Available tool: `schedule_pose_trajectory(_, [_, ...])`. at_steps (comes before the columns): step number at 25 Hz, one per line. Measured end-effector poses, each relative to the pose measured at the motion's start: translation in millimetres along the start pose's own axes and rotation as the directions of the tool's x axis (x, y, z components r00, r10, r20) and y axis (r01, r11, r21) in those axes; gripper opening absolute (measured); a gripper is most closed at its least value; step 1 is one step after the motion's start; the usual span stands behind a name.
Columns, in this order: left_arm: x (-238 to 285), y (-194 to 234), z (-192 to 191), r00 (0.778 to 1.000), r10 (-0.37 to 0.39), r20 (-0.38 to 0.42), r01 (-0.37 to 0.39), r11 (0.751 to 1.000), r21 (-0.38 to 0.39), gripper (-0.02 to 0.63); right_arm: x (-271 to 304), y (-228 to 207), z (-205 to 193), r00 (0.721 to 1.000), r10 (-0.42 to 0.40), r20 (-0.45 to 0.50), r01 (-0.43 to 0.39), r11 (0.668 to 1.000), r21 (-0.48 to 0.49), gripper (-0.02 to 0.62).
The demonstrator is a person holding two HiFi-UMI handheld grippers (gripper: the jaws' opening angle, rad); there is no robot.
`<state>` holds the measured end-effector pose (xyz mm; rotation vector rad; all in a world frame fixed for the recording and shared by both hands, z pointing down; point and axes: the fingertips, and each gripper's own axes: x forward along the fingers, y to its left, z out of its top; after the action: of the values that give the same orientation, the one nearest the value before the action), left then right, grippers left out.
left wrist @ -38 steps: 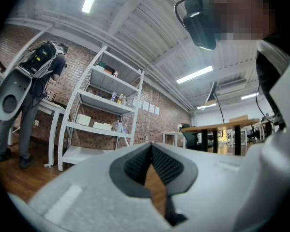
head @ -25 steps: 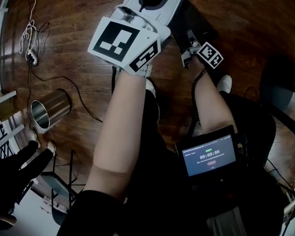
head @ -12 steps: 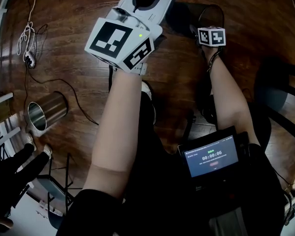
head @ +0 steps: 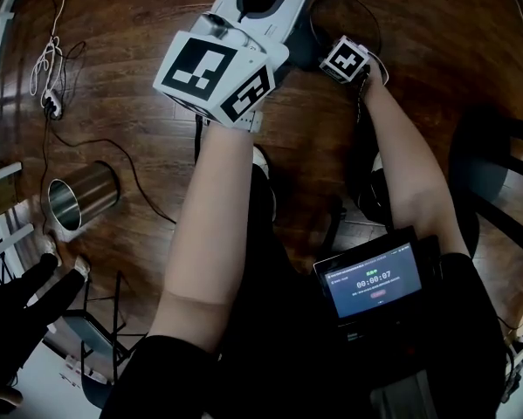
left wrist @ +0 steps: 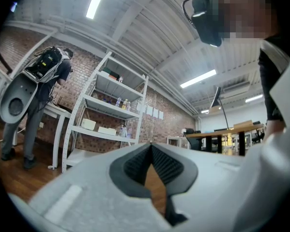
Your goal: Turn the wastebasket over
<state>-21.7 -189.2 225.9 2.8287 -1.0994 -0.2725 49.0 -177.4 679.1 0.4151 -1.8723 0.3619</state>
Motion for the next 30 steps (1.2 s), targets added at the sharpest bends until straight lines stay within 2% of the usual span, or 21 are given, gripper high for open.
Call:
schedule_pose_trajectory(3, [0, 0, 0, 1.0, 0.004, 0.003, -0.004, 1.0, -0.005, 0.0, -4, 20, 10, 0.998, -0.005, -0.058, -0.003, 0.99, -0.138, 0.009])
schedule_pose_trajectory(6, [1, -1, 0, 1.0, -0.004, 0.013, 0.004, 1.0, 0.0, 0.0, -1, 35, 19, 0.995, -0.021, -0.098, -0.007, 0.961, -0.277, 0.012])
schedule_pose_trajectory(10, [1, -2, 3, 1.0, -0.001, 0.016, 0.001, 1.0, -0.002, 0.0, 10, 53, 8, 0.981, -0.014, -0.195, -0.061, 0.926, -0.373, 0.011])
schedule_pose_trajectory(13, [-1, -3, 8, 1.0, -0.004, 0.029, 0.004, 1.0, -0.001, 0.0, 14, 63, -1, 0.97, -0.01, -0.241, -0.089, 0.915, -0.393, 0.012])
schedule_pose_trajectory(16, [-3, -1, 7, 0.999, -0.012, 0.042, 0.012, 1.0, 0.003, 0.0, 17, 64, 0, 0.971, -0.013, -0.238, -0.086, 0.912, -0.401, 0.012])
schedule_pose_trajectory(18, [-3, 2, 6, 0.999, -0.009, 0.039, 0.008, 1.0, 0.001, 0.0, 18, 63, 3, 0.972, -0.024, -0.232, -0.082, 0.897, -0.433, 0.017])
schedule_pose_trajectory(22, [-2, 6, 7, 0.999, 0.002, 0.042, -0.003, 1.0, 0.005, 0.0, 12, 59, 4, 0.97, -0.045, -0.237, -0.078, 0.871, -0.486, 0.064])
schedule_pose_trajectory(24, [-6, 6, 11, 0.999, 0.007, 0.047, -0.007, 1.0, 0.005, 0.0, 6, 62, 5, 0.971, -0.031, -0.238, -0.087, 0.879, -0.468, 0.069])
schedule_pose_trajectory(26, [-7, 6, 12, 0.999, 0.01, 0.045, -0.01, 1.0, 0.007, 0.0, -3, 62, 9, 0.975, -0.014, -0.22, -0.087, 0.893, -0.442, 0.1])
schedule_pose_trajectory(30, [-1, 4, 1, 1.0, 0.015, -0.009, -0.015, 0.999, 0.045, 0.0, -33, 58, 16, 0.99, 0.004, -0.144, -0.064, 0.907, -0.416, 0.123])
